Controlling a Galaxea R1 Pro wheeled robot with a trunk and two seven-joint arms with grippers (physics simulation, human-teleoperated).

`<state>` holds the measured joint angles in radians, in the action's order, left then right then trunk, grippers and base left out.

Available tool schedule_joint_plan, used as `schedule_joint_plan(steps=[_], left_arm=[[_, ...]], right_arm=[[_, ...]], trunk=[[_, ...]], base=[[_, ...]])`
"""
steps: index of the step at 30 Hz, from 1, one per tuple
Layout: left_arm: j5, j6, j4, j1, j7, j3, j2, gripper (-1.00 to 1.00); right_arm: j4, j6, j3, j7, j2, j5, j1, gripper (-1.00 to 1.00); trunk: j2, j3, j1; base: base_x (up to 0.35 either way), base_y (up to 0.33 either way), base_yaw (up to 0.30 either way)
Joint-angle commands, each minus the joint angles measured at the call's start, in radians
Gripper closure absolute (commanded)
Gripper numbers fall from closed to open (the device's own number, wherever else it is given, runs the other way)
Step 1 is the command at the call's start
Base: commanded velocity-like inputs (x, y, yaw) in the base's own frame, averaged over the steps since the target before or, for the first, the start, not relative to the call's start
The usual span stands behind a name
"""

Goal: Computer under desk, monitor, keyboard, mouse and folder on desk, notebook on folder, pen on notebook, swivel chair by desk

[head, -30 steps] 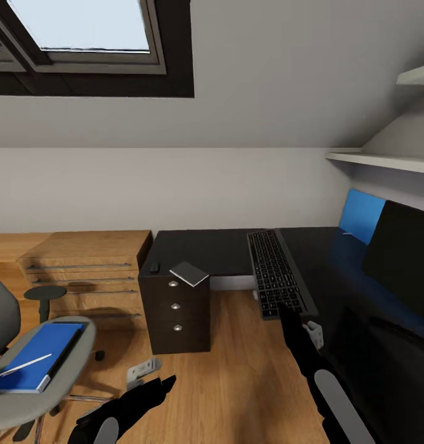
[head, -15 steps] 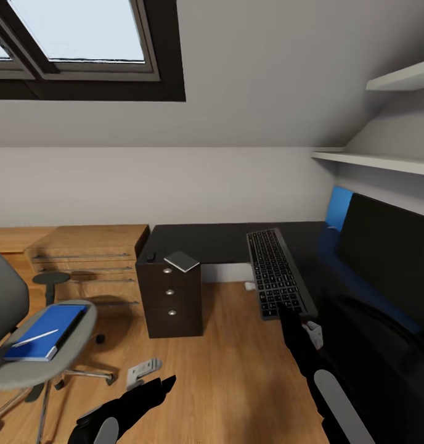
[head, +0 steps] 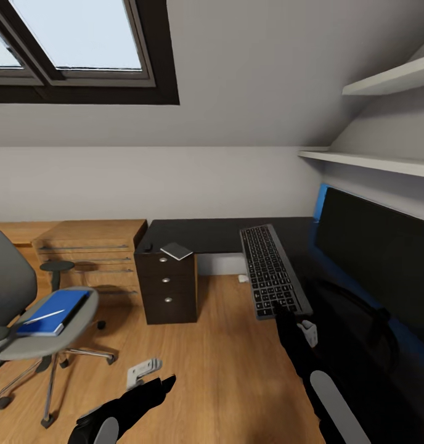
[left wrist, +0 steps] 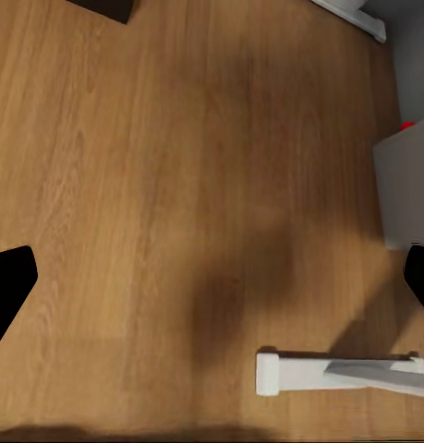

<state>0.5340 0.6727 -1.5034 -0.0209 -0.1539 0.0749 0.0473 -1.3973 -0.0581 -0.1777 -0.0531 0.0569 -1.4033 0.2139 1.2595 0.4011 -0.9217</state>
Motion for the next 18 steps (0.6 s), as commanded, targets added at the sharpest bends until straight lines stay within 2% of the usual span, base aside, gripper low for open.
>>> schedule_joint_plan(steps=[1, 9, 18], left_arm=[[0.011, 0.004, -0.001, -0.001, -0.009, 0.0, 0.0, -1.0], [0.011, 0.004, -0.001, -0.001, -0.01, -0.001, -0.001, -1.0], [0.011, 0.004, -0.001, -0.001, -0.01, -0.001, -0.001, -1.0]], right_arm=[[-0.002, -0.006, -0.003, -0.005, 0.001, -0.008, 0.001, 1.0], [0.007, -0.005, -0.003, -0.005, 0.002, -0.007, 0.001, 1.0], [0.039, -0.004, -0.003, -0.004, 0.001, -0.009, 0.001, 1.0]], trunk=[[0.001, 0.001, 0.001], [0.001, 0.001, 0.001], [0.001, 0.001, 0.001]], base=[[-0.327, -0.149, 0.0], [-0.317, -0.162, 0.0], [-0.213, -0.277, 0.0]])
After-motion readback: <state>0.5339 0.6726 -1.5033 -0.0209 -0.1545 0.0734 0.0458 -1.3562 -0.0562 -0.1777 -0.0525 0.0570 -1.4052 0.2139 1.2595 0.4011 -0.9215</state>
